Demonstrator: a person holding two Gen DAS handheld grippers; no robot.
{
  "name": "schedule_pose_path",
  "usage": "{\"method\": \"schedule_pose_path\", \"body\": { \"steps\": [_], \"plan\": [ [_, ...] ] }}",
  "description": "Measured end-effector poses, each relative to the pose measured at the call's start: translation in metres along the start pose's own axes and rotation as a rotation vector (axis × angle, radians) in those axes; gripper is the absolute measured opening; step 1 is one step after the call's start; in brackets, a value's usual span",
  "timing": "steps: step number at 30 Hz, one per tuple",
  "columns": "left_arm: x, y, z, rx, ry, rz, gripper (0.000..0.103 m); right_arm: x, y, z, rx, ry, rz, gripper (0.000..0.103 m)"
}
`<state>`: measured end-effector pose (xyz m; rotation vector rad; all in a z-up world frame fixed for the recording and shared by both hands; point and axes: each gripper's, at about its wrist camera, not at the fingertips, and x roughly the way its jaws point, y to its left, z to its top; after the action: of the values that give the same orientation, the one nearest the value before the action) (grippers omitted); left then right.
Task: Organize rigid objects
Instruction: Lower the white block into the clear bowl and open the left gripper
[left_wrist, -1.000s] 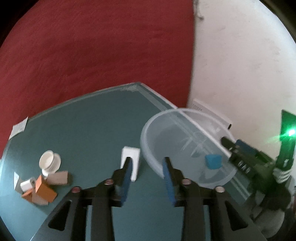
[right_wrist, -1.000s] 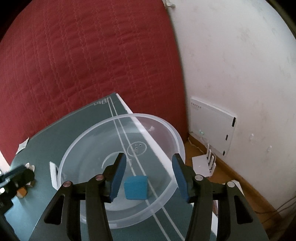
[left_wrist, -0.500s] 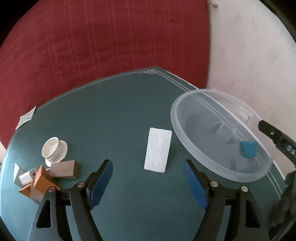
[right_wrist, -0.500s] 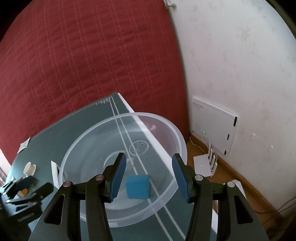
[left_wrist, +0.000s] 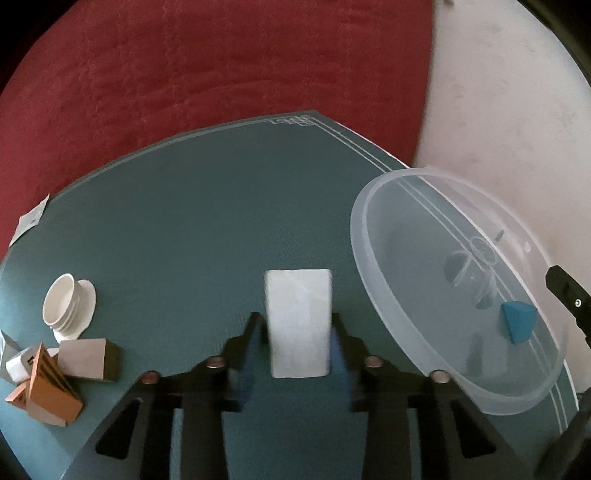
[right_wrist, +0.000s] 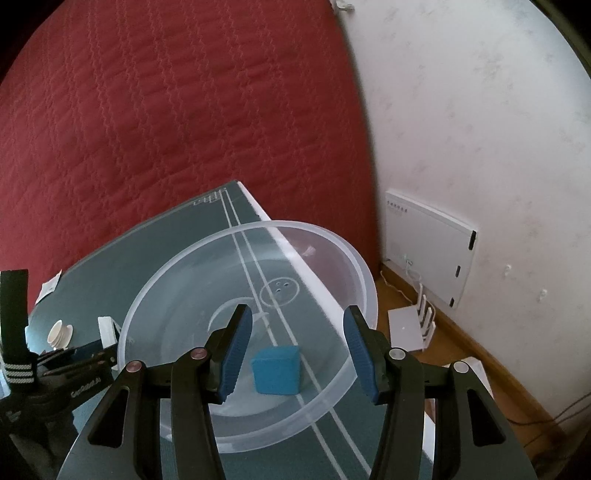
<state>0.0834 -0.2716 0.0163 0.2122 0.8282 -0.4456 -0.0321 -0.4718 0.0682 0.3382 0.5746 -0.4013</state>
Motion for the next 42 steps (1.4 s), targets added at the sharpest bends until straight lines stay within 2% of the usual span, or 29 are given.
{"method": "schedule_pose_path", "body": {
  "steps": [4, 11, 22, 24, 26, 35, 42],
  "plan": [
    [-0.009, 0.006, 0.003, -0.031, -0.011, 0.011, 0.031, 0.0, 0.001, 0.0, 0.001, 0.0, 0.0, 0.053],
    [-0.048, -0.008, 0.017, -0.03, -0.117, 0.004, 0.031, 0.001, 0.001, 0.001, 0.0, 0.001, -0.001, 0.053],
    [-0.055, -0.05, 0.014, 0.045, -0.107, -0.126, 0.032, 0.001, 0.001, 0.001, 0.0, 0.002, -0.002, 0.053],
    [-0.056, -0.054, 0.011, 0.05, -0.102, -0.139, 0.044, 0.001, 0.001, 0.001, 0.0, 0.002, -0.001, 0.053],
    [-0.056, -0.054, 0.01, 0.053, -0.117, -0.125, 0.074, 0.001, 0.001, 0.001, 0.001, 0.002, -0.001, 0.053],
    [-0.068, -0.051, 0.0, 0.073, -0.198, -0.041, 0.096, 0.001, 0.001, 0.001, 0.0, 0.002, -0.002, 0.053],
    [-0.067, -0.042, -0.01, 0.067, -0.179, 0.054, 0.101, 0.001, 0.001, 0.0, -0.001, 0.004, -0.002, 0.053]
  ]
}}
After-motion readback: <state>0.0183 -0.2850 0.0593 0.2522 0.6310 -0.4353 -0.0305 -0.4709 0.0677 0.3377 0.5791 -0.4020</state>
